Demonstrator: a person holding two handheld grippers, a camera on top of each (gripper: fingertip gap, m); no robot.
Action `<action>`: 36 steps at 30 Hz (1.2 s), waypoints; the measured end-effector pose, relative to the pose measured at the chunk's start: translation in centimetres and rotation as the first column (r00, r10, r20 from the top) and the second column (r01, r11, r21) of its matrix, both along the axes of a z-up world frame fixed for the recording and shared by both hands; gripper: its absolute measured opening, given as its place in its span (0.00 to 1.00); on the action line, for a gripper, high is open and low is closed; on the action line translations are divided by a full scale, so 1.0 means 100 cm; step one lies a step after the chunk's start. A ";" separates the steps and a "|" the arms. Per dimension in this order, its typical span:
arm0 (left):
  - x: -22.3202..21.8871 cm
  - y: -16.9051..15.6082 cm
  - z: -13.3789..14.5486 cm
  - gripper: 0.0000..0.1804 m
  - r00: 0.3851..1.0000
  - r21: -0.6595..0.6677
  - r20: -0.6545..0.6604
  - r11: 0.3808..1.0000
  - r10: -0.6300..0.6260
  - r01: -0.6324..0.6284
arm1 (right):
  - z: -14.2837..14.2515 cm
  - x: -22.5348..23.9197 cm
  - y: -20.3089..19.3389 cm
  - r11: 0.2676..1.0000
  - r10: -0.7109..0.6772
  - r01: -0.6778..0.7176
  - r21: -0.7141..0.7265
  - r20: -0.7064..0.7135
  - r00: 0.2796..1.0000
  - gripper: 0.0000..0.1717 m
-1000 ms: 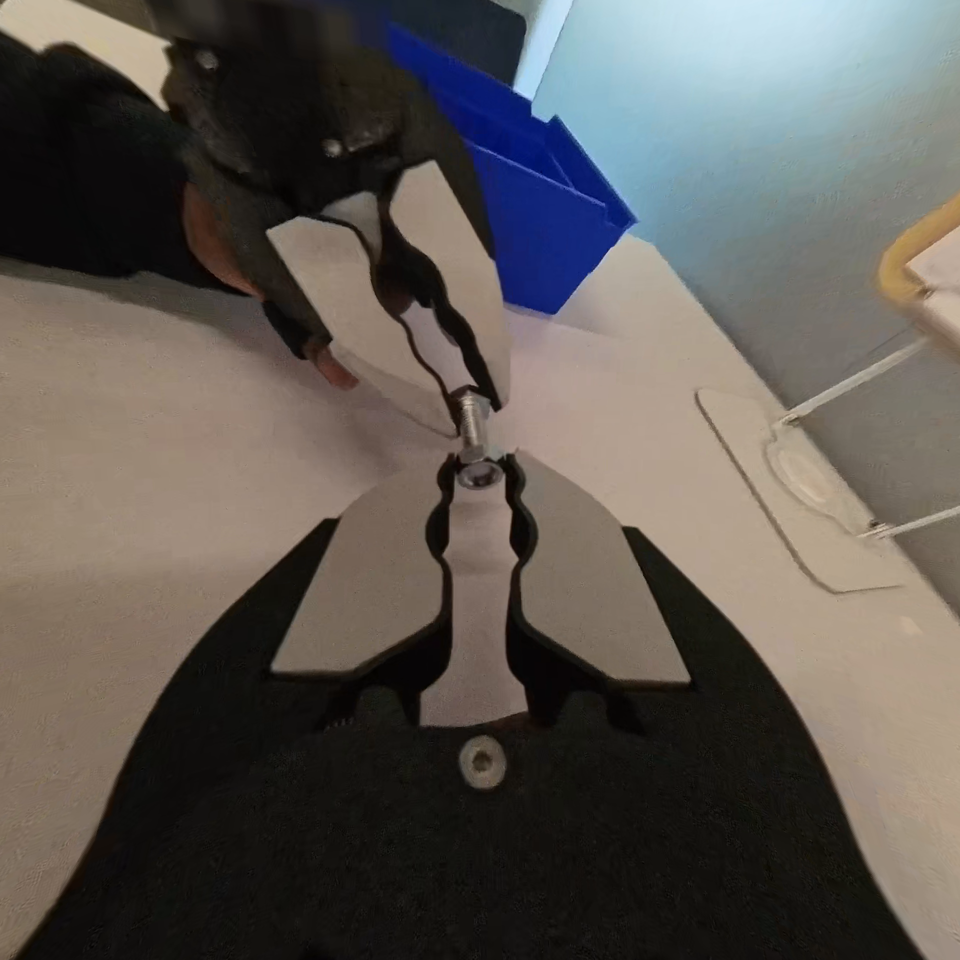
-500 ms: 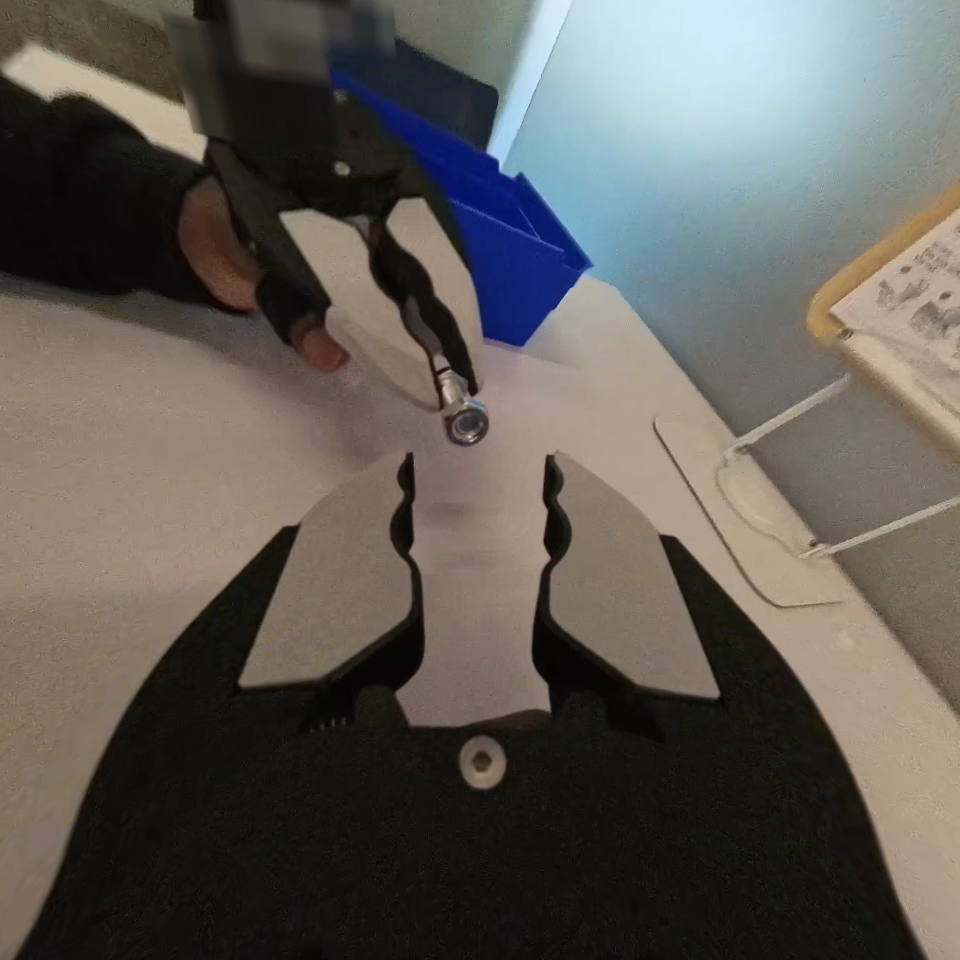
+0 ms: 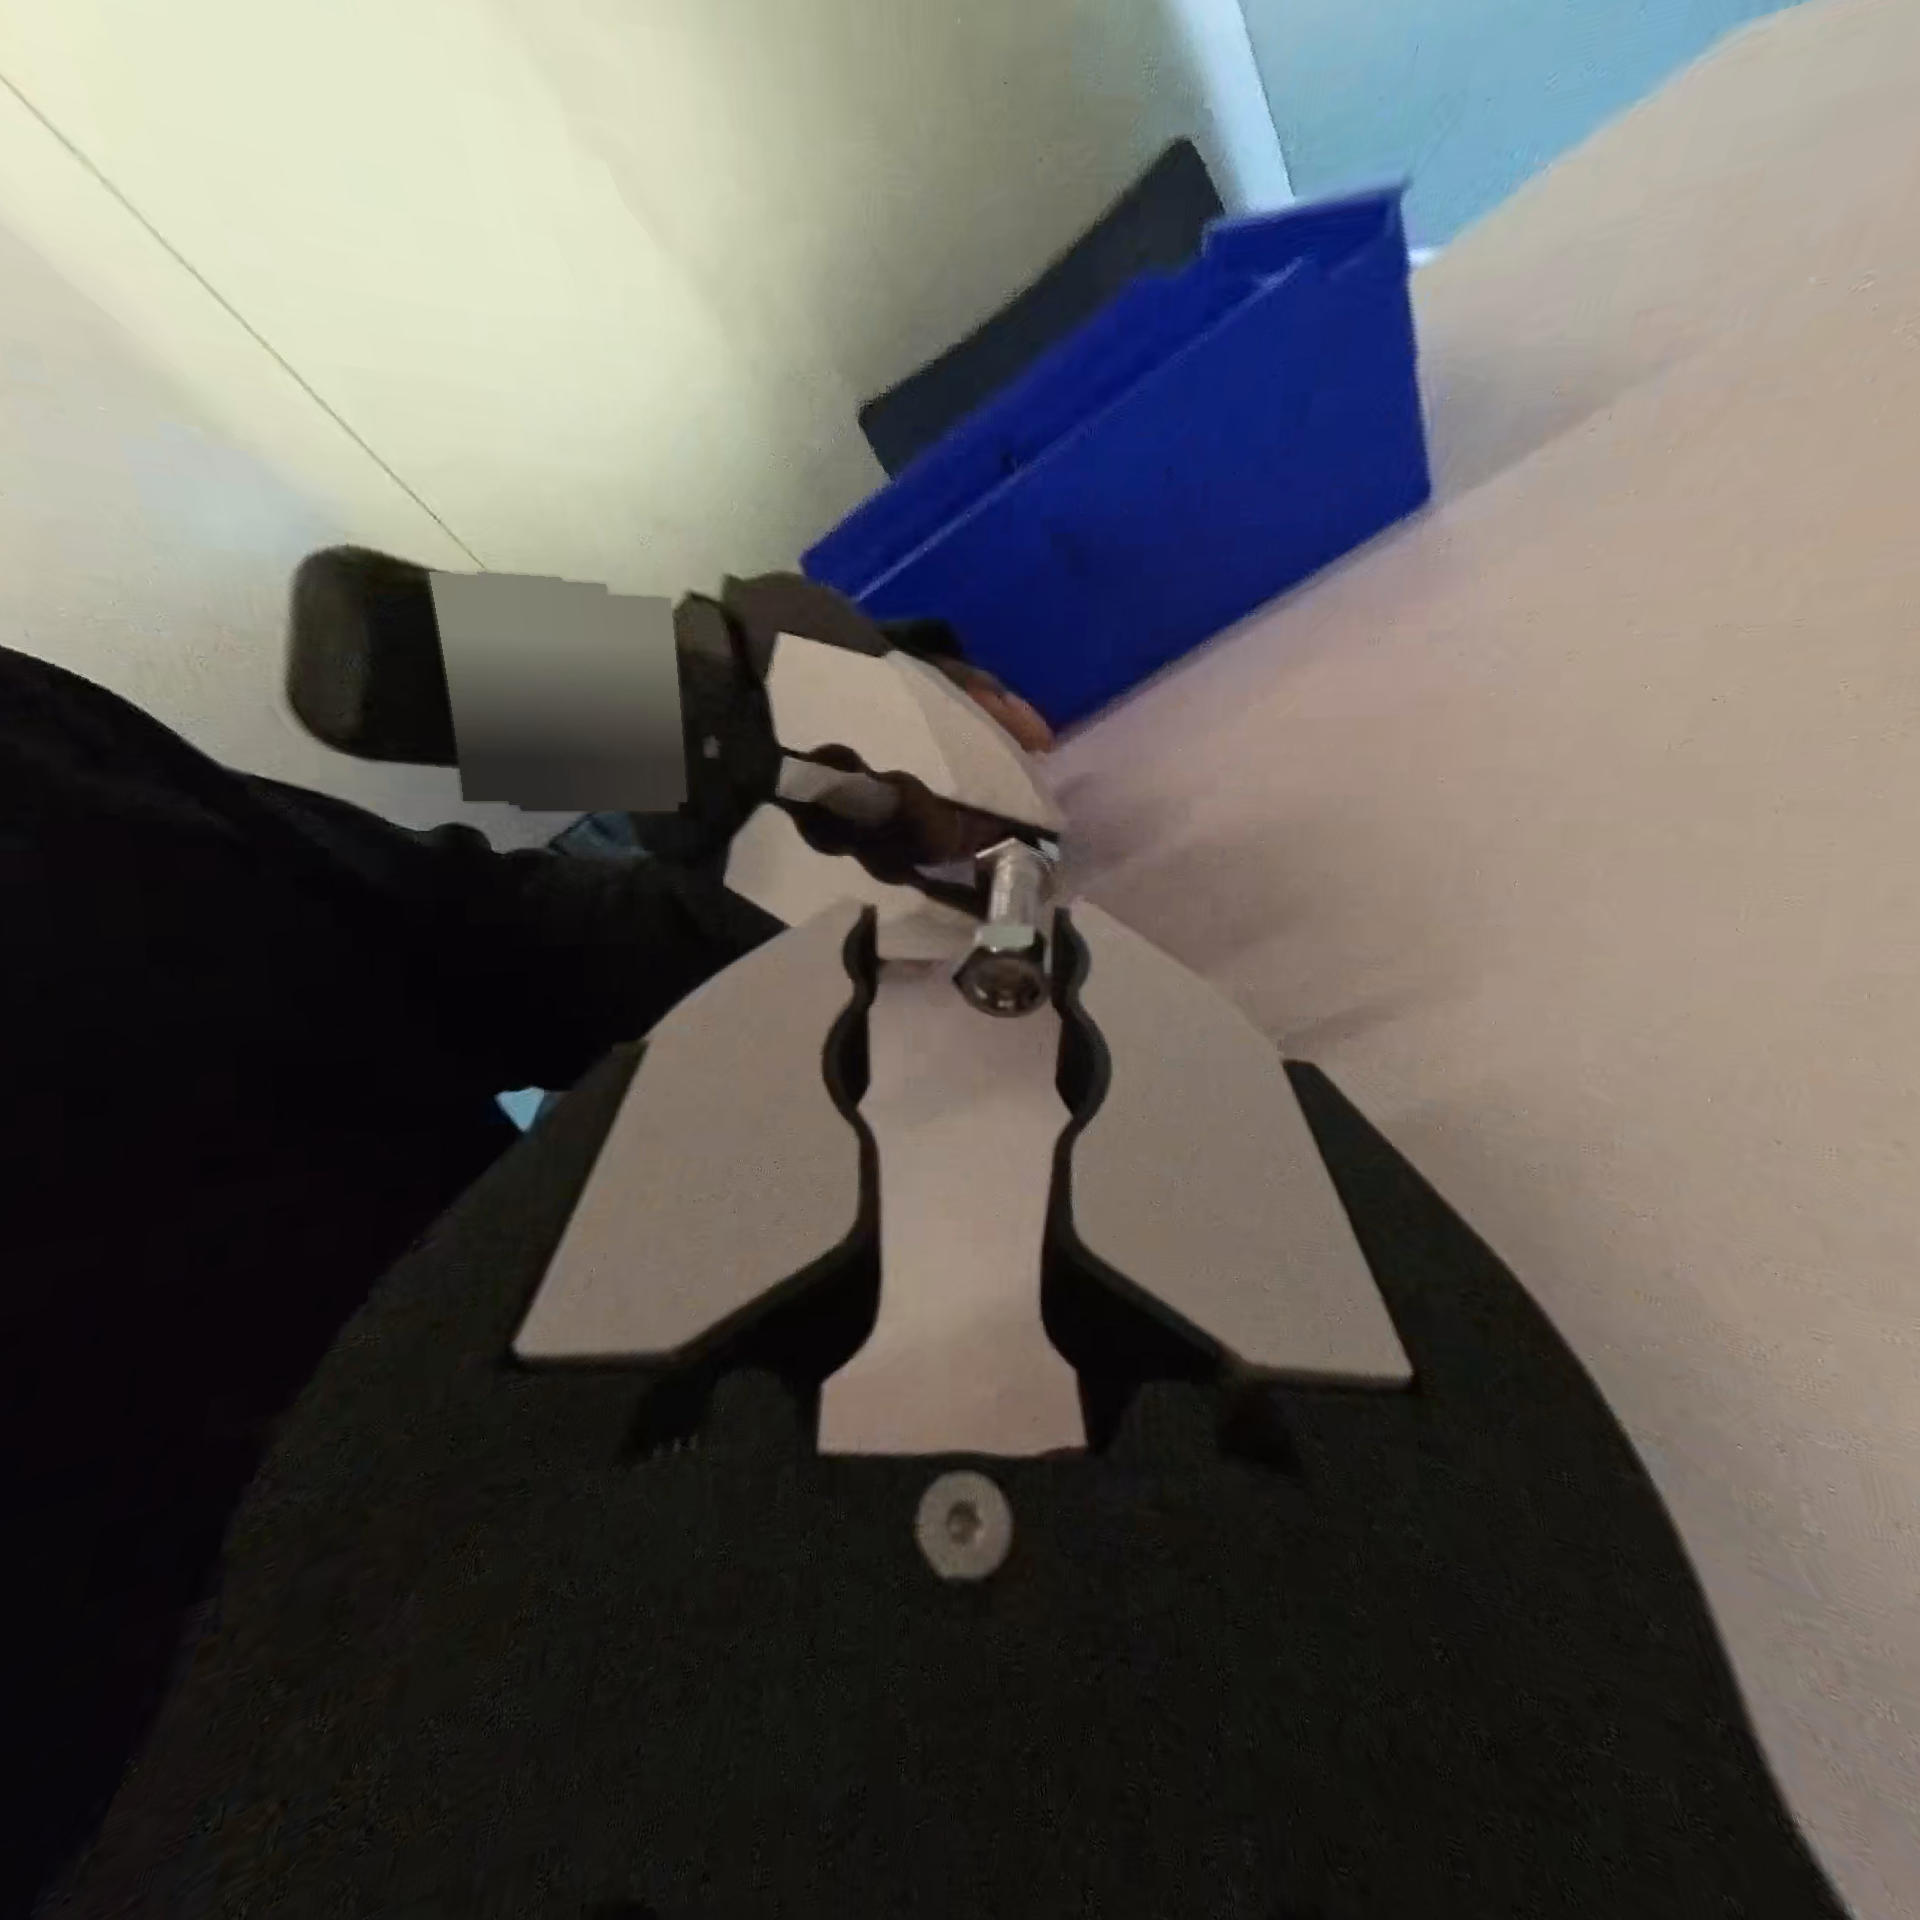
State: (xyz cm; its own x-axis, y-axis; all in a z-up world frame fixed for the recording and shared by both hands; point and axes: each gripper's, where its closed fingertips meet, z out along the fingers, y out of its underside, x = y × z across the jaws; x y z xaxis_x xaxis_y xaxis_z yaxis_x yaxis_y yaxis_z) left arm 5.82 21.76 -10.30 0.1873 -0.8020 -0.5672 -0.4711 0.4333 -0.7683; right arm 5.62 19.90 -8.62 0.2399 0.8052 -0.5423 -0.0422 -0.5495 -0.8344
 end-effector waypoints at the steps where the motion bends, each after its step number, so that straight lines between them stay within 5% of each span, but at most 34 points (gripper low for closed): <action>1: -0.001 0.002 0.001 0.09 1.000 -0.041 0.017 0.999 0.006 -0.005 | 0.003 0.001 0.001 0.998 -0.007 0.007 0.058 0.010 1.000 0.24; 3: -0.005 0.006 -0.001 0.09 0.999 -0.126 0.038 0.992 0.009 -0.004 | 0.002 0.005 0.005 0.959 -0.090 0.048 0.281 0.139 0.986 0.28; 6: -0.008 0.008 -0.005 0.09 0.999 -0.224 0.048 0.975 0.003 0.008 | -0.005 0.014 0.013 0.729 -0.322 -0.008 0.684 0.353 0.878 0.30; 8: -0.007 0.006 -0.006 0.09 0.998 -0.262 0.057 0.965 -0.012 0.027 | -0.011 0.014 0.011 0.588 -0.410 -0.122 0.799 0.425 0.807 0.29; 10: -0.005 0.003 -0.007 0.09 0.998 -0.292 0.058 0.955 -0.028 0.044 | -0.014 0.011 0.008 0.539 -0.429 -0.174 0.824 0.446 0.786 0.28; 15: 0.002 -0.007 -0.016 0.09 0.996 -0.338 0.031 0.937 -0.079 0.085 | -0.020 0.000 -0.005 0.508 -0.384 -0.252 0.823 0.479 0.790 0.10; 18: 0.001 -0.001 -0.018 0.09 0.999 -0.231 -0.014 0.972 -0.044 0.040 | -0.024 0.001 0.001 0.698 -0.321 -0.147 0.701 0.490 0.811 0.10; 21: -0.002 0.001 -0.013 0.09 0.998 0.002 -0.068 1.000 -0.007 0.007 | -0.020 0.000 0.003 0.964 -0.157 0.080 0.254 0.299 0.941 0.10; 23: -0.002 -0.001 -0.003 0.09 1.000 0.035 -0.023 0.999 -0.013 0.014 | -0.009 0.000 0.002 0.997 -0.073 0.072 0.012 0.079 0.994 0.10; 24: -0.002 -0.001 0.002 0.09 1.000 0.001 0.010 1.000 -0.020 0.020 | -0.002 0.001 0.001 0.999 -0.044 0.044 0.002 0.014 0.999 0.11; 27: -0.004 0.004 0.004 0.09 0.998 -0.118 0.058 0.993 -0.003 0.009 | 0.001 0.005 0.004 0.967 -0.096 0.065 0.245 0.117 0.989 0.23; 31: -0.005 0.003 0.001 0.09 0.994 -0.300 0.104 0.953 -0.018 0.049 | -0.004 0.011 0.007 0.684 -0.343 -0.034 0.728 0.363 0.866 0.27; 33: -0.005 0.001 0.002 0.09 0.992 -0.341 0.122 0.937 -0.031 0.071 | -0.009 0.008 0.004 0.584 -0.393 -0.129 0.801 0.419 0.818 0.27; 36: -0.002 -0.005 -0.002 0.09 0.992 -0.364 0.106 0.926 -0.063 0.097 | -0.013 0.003 0.003 0.574 -0.404 -0.143 0.806 0.431 0.807 0.19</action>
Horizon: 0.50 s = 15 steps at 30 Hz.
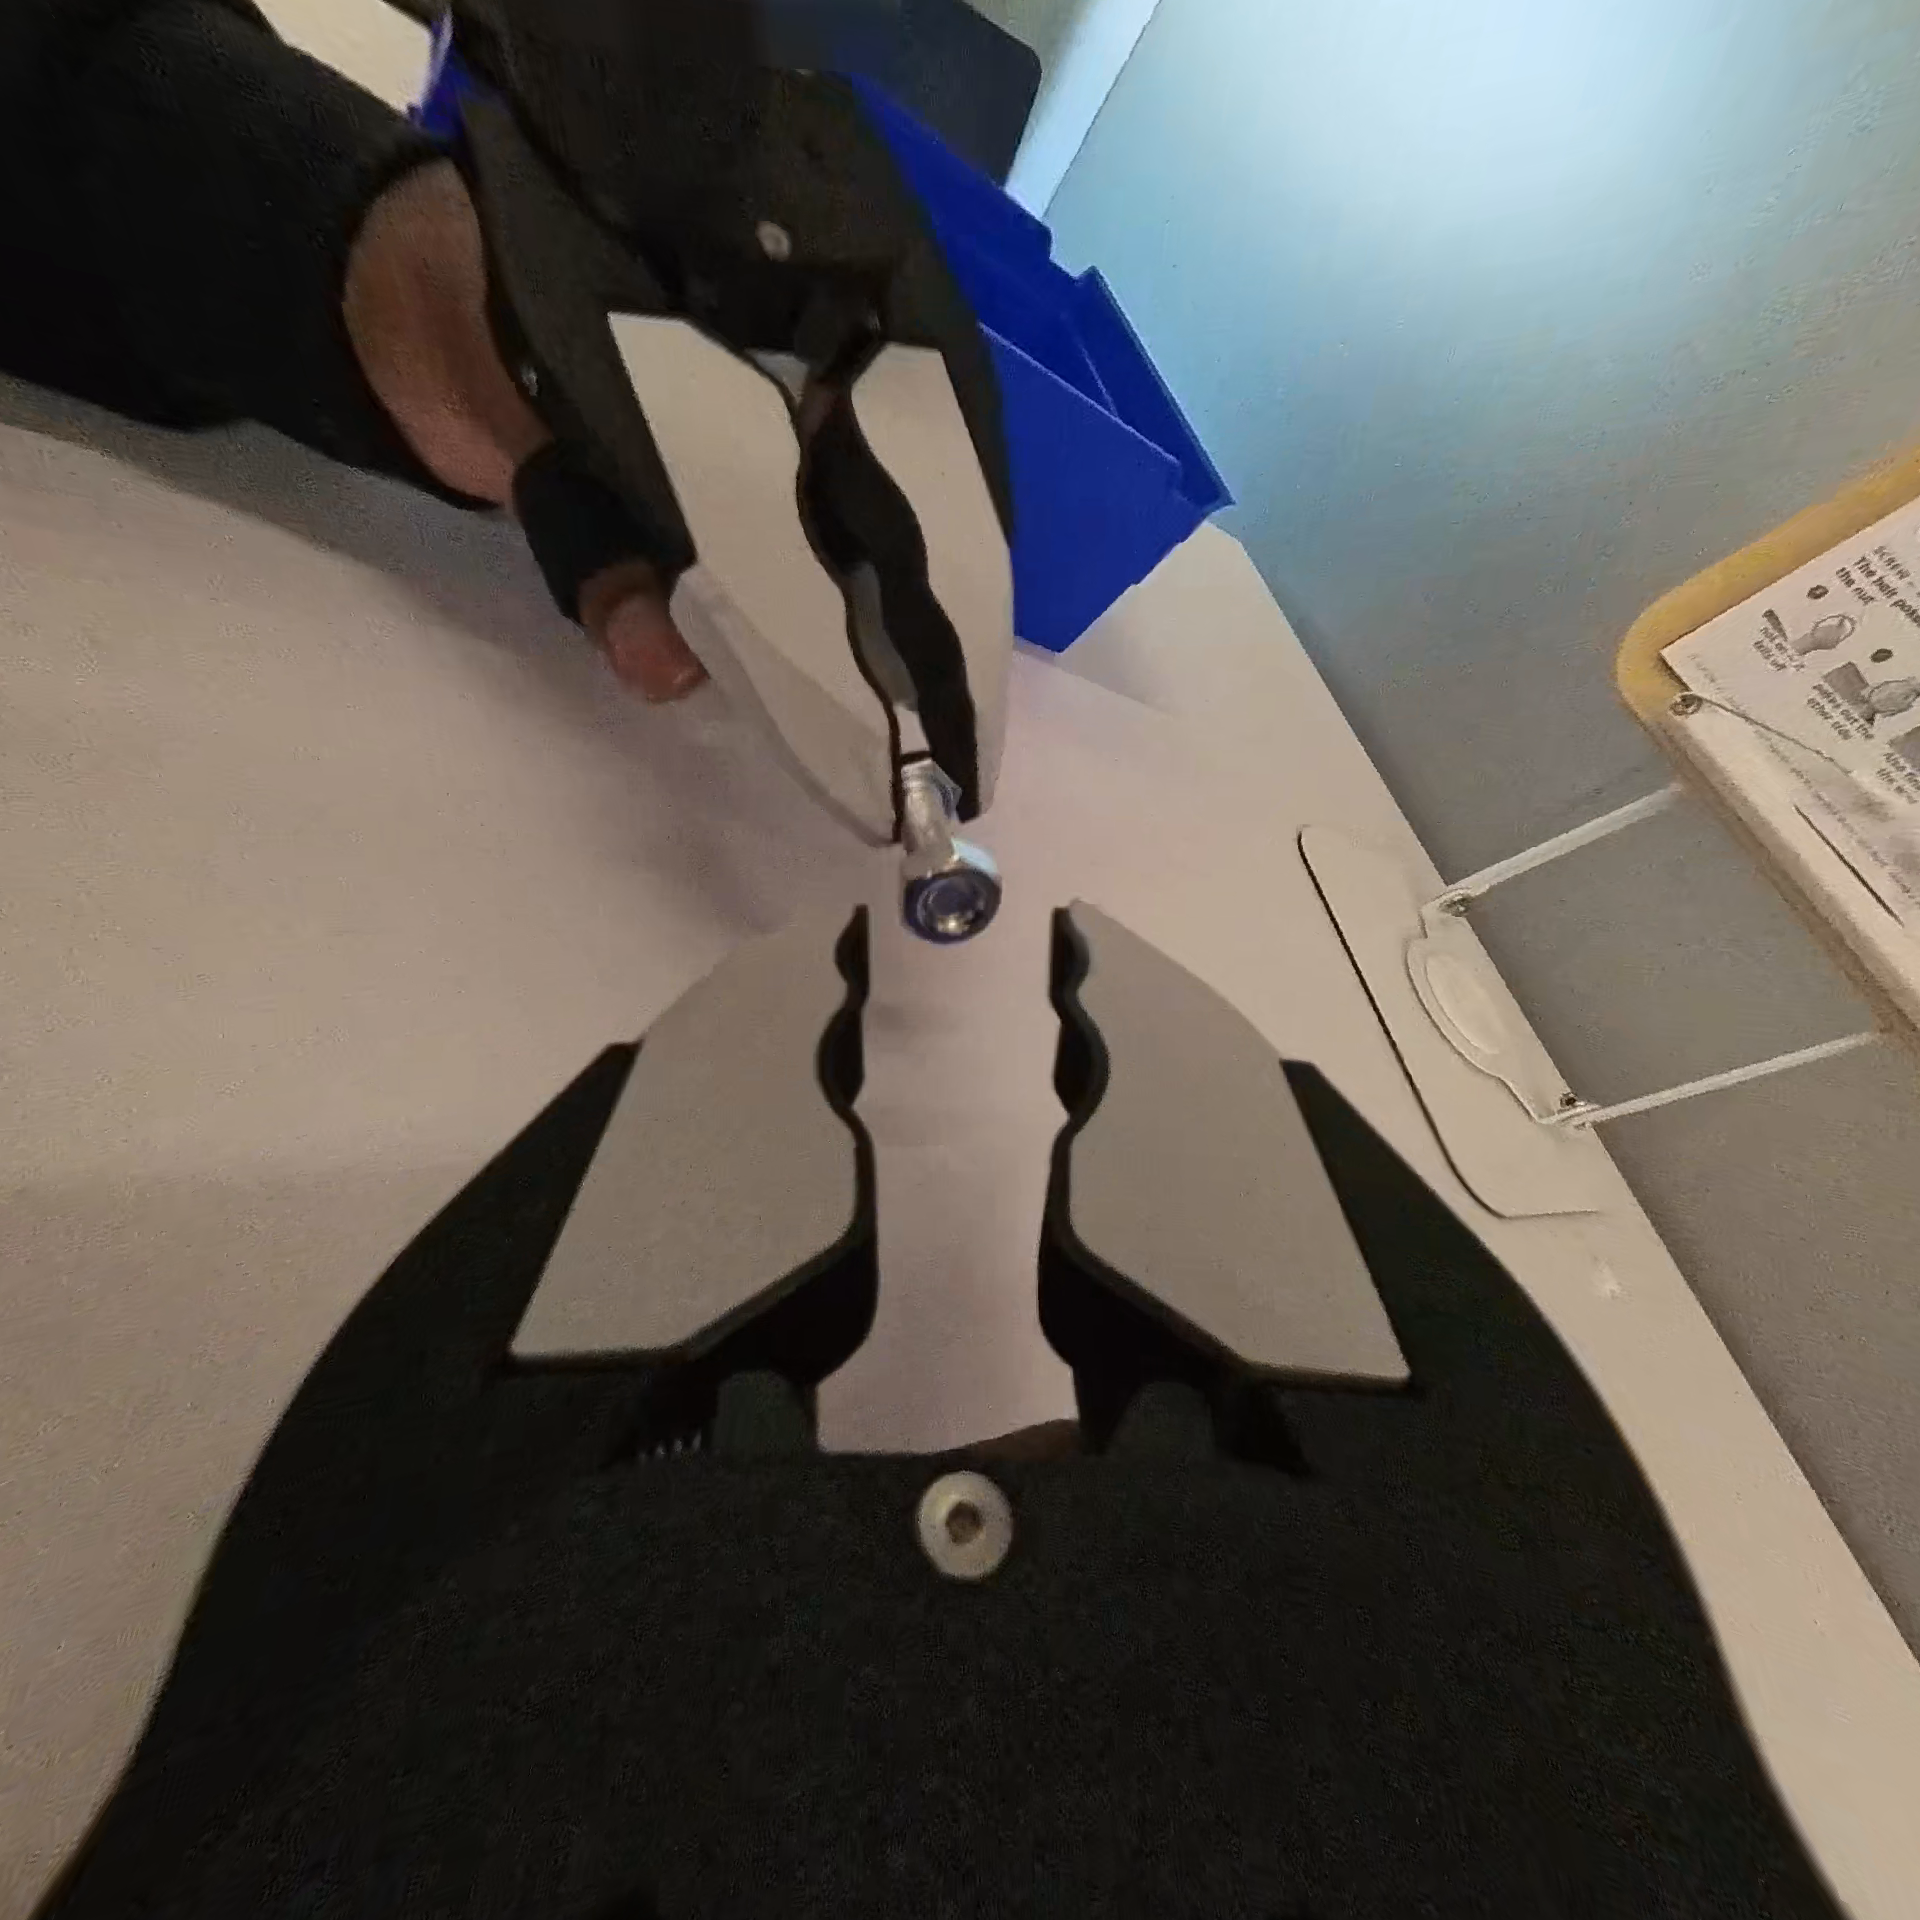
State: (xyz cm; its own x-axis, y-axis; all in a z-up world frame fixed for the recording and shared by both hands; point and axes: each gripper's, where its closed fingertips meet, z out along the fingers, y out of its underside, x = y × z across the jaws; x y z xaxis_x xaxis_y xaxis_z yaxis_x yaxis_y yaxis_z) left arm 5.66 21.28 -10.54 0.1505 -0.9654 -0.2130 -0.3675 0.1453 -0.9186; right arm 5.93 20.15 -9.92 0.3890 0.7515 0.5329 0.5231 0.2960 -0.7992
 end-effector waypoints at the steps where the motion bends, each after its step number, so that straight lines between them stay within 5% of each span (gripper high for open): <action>1: 0.001 -0.001 -0.003 0.09 1.000 0.020 -0.024 1.000 0.000 0.001 | 0.000 -0.002 -0.002 1.000 0.012 -0.013 -0.021 -0.016 1.000 0.12; 5: 0.001 0.002 -0.009 0.09 0.992 0.248 -0.108 0.968 0.060 -0.032 | -0.010 -0.003 -0.001 0.921 -0.050 -0.015 -0.388 -0.157 0.986 0.10; 8: -0.001 0.003 -0.004 0.09 0.987 0.423 -0.130 0.905 0.098 -0.034 | -0.008 -0.005 -0.003 0.636 -0.191 -0.202 -0.744 -0.405 0.894 0.10; 10: 0.002 0.001 -0.001 0.09 0.991 0.399 -0.107 0.916 0.083 -0.034 | -0.003 -0.007 -0.006 0.563 -0.178 -0.307 -0.767 -0.476 0.861 0.21; 12: 0.001 0.004 -0.001 0.09 0.992 0.326 -0.094 0.944 0.088 -0.052 | -0.005 -0.005 -0.002 0.691 -0.122 -0.214 -0.691 -0.403 0.907 0.29; 15: -0.003 0.007 -0.001 0.09 0.996 0.186 -0.056 0.981 0.067 -0.055 | -0.007 0.004 0.006 0.927 -0.057 -0.008 -0.376 -0.161 0.985 0.32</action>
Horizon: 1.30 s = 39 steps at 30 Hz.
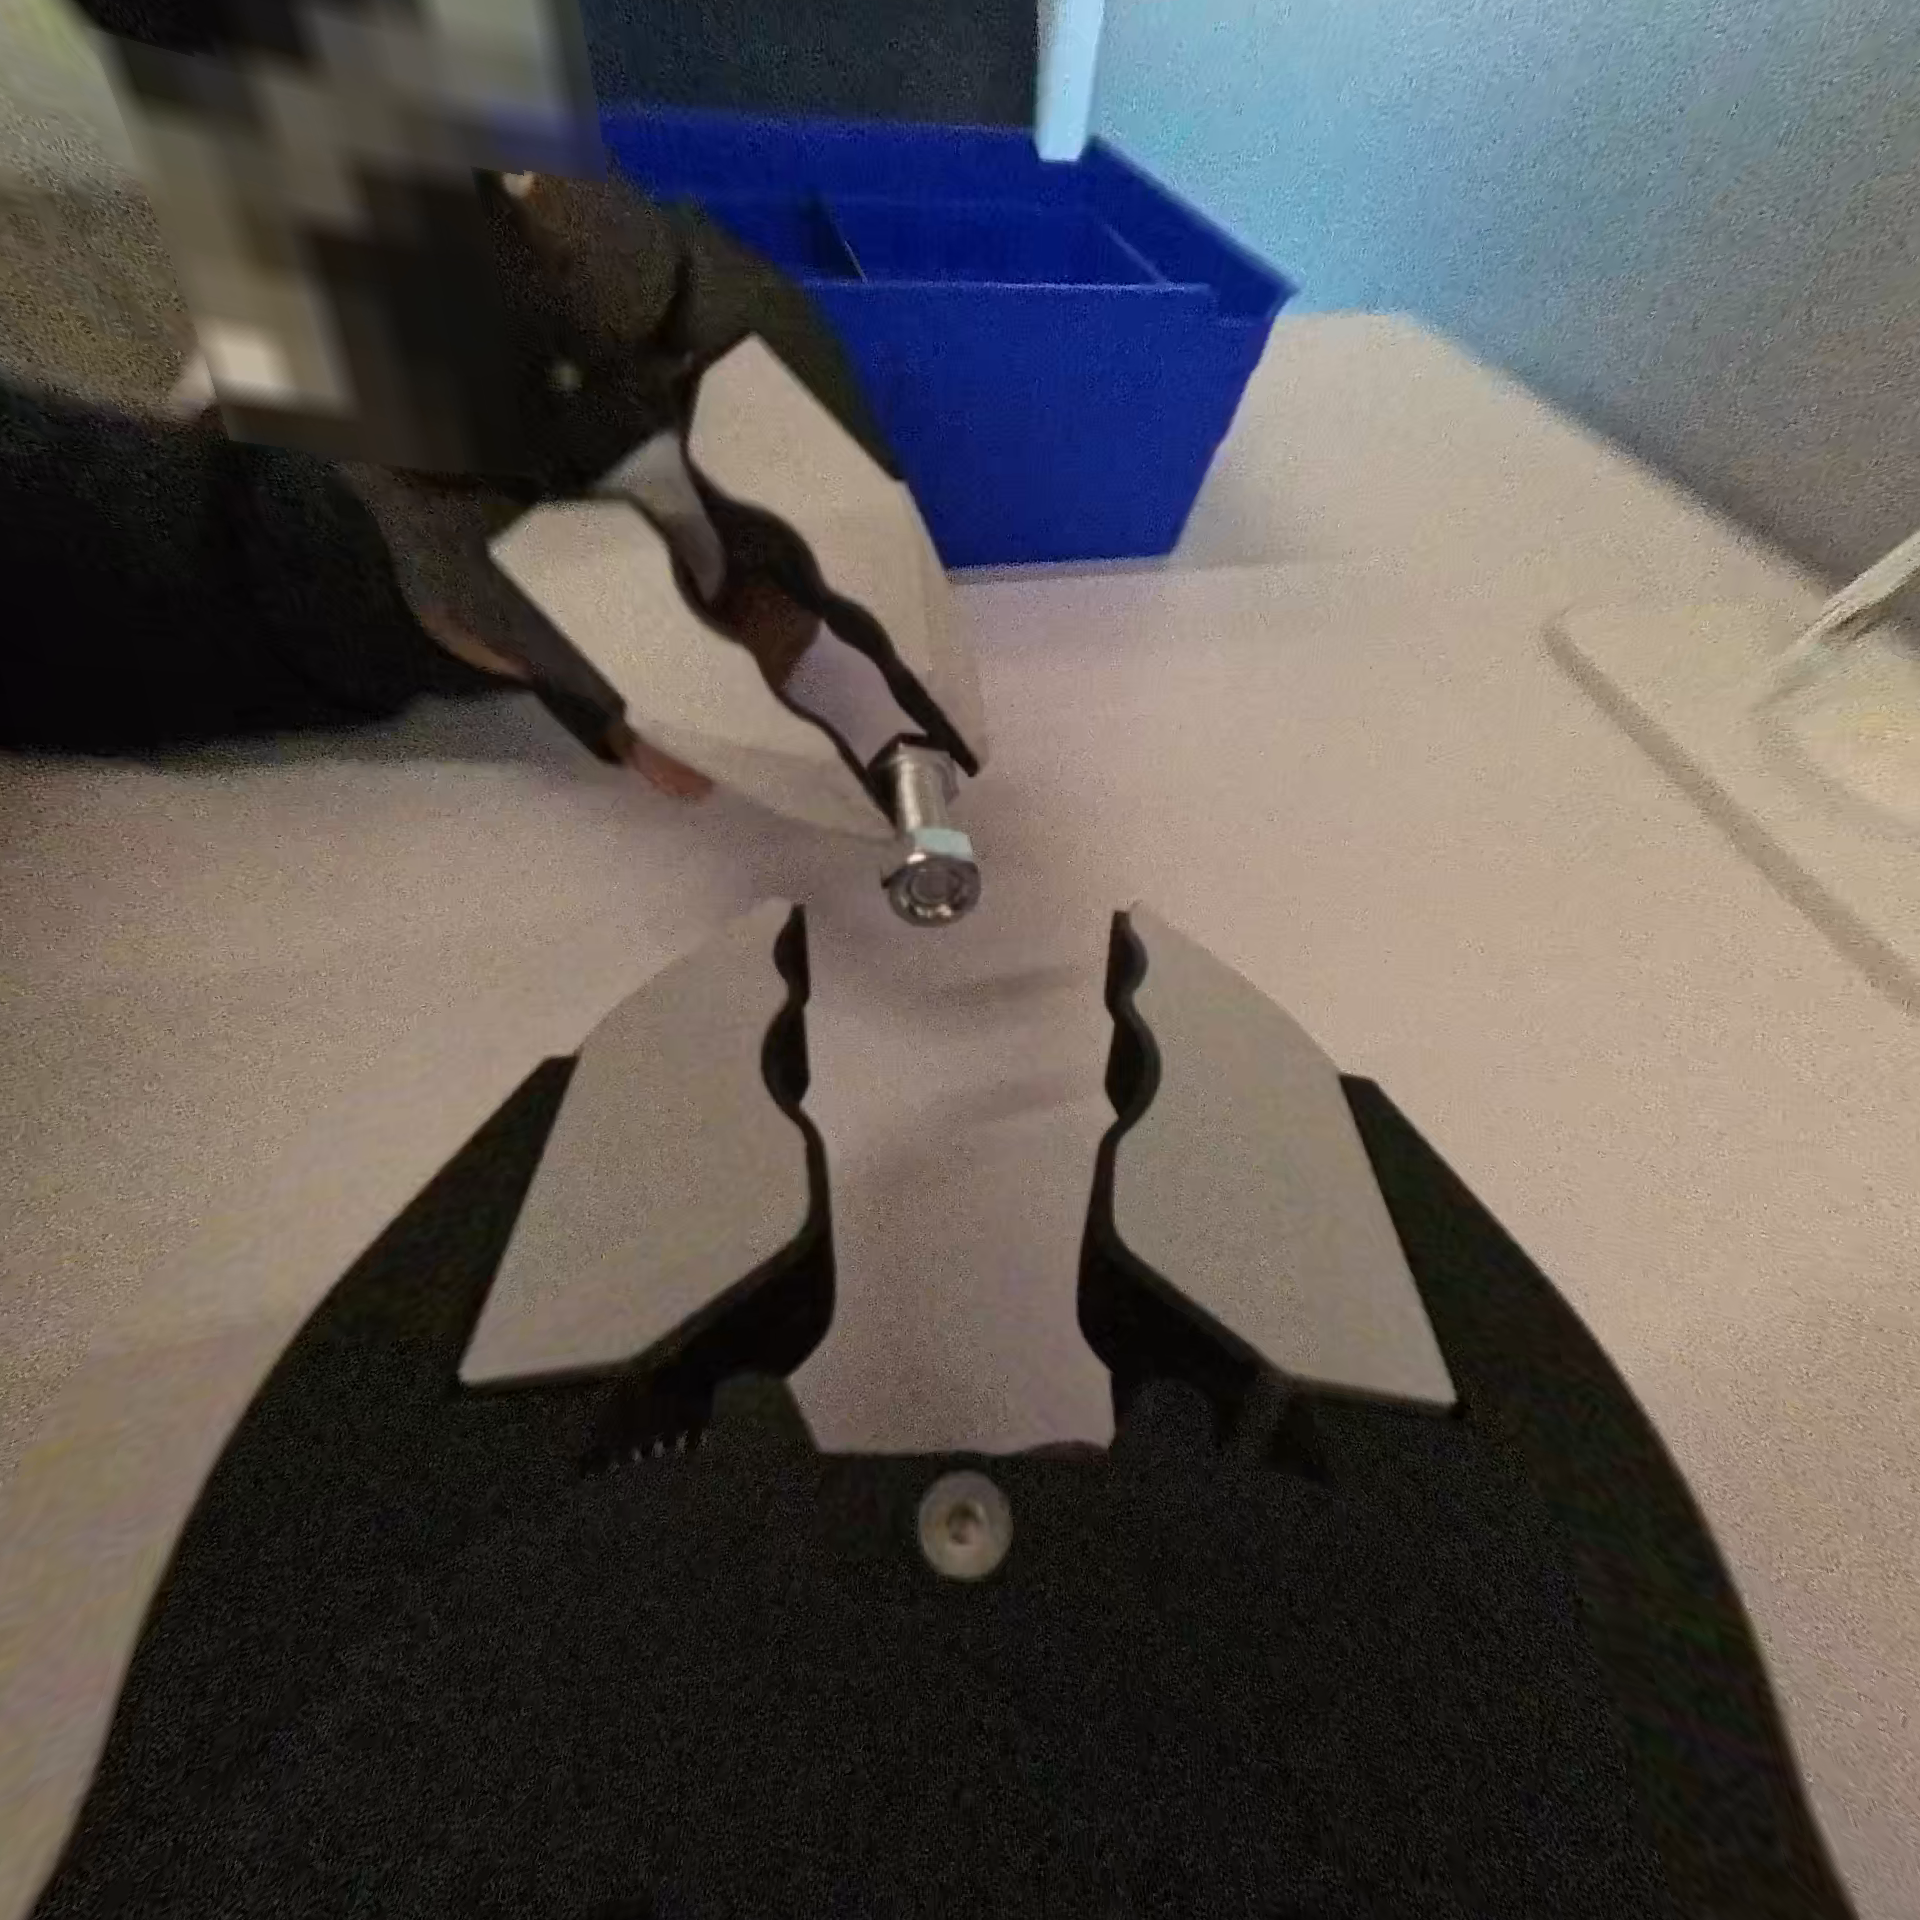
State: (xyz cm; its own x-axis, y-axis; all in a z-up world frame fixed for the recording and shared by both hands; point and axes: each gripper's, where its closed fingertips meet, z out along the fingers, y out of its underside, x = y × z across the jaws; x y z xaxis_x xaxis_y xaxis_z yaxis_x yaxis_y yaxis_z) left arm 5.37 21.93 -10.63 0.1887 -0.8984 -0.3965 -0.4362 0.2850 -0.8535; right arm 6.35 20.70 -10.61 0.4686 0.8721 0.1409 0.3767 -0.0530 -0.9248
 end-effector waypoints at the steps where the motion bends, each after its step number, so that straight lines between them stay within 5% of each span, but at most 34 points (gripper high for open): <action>1: -0.001 0.000 0.001 0.09 1.000 -0.046 0.017 0.999 -0.008 0.009 | 0.001 0.002 0.001 0.993 -0.016 0.006 0.122 0.082 0.997 0.32; 4: -0.001 -0.002 0.001 0.09 0.999 -0.118 0.041 0.993 -0.025 0.030 | 0.001 0.000 -0.002 0.953 -0.031 -0.034 0.302 0.207 0.978 0.31; 9: 0.004 -0.007 -0.008 0.09 0.999 -0.079 -0.021 0.996 -0.042 0.041 | -0.006 -0.007 -0.006 0.966 -0.031 -0.026 0.258 0.212 0.977 0.11; 12: 0.004 -0.004 -0.010 0.09 0.996 0.101 -0.089 0.995 -0.005 0.014 | -0.013 -0.007 -0.006 0.992 -0.039 0.043 -0.115 0.037 0.999 0.11; 14: 0.003 -0.005 -0.007 0.09 0.994 0.213 -0.110 0.977 0.006 0.018 | -0.010 -0.009 -0.011 0.887 -0.072 -0.032 -0.460 -0.206 0.976 0.11; 16: 0.005 -0.006 -0.001 0.09 0.997 0.213 -0.080 0.977 0.003 0.014 | -0.002 -0.008 -0.011 0.819 -0.062 -0.153 -0.553 -0.351 0.934 0.11; 18: 0.004 -0.003 -0.001 0.09 0.998 0.139 -0.062 0.990 0.009 -0.001 | 0.004 -0.003 -0.006 0.878 -0.032 -0.136 -0.459 -0.341 0.940 0.16; 21: 0.000 0.000 -0.003 0.09 1.000 -0.010 -0.019 1.000 0.004 -0.004 | 0.006 0.004 0.003 0.989 -0.020 -0.001 -0.149 -0.137 0.990 0.23; 25: 0.000 -0.002 -0.002 0.09 0.999 -0.158 0.029 0.987 -0.018 0.022 | 0.007 0.002 0.000 0.970 -0.015 -0.015 0.242 0.122 0.992 0.24; 28: 0.003 -0.008 -0.005 0.09 0.998 -0.207 0.034 0.977 -0.050 0.056 | 0.005 -0.005 -0.006 0.961 -0.003 -0.039 0.274 0.153 0.988 0.17; 30: 0.005 -0.009 -0.007 0.09 0.999 -0.175 0.016 0.983 -0.048 0.050 | 0.003 -0.008 -0.007 0.982 0.002 -0.024 0.188 0.114 0.994 0.10; 32: 0.004 -0.006 -0.010 0.09 0.999 -0.043 -0.038 0.999 -0.023 0.021 | -0.002 -0.007 -0.006 0.999 -0.015 0.015 -0.050 0.005 1.000 0.10; 35: 0.004 -0.004 -0.006 0.09 0.995 0.187 -0.095 0.982 0.017 0.001 | -0.001 -0.007 -0.006 0.855 -0.115 -0.072 -0.513 -0.323 0.939 0.10; 37: 0.004 -0.003 -0.001 0.09 0.997 0.211 -0.069 0.977 0.032 -0.016 | 0.005 -0.007 -0.004 0.823 -0.112 -0.163 -0.545 -0.436 0.893 0.10; 39: 0.003 0.001 0.002 0.09 0.998 0.172 -0.037 0.984 0.051 -0.044 | 0.009 -0.005 -0.001 0.897 -0.056 -0.134 -0.421 -0.409 0.911 0.15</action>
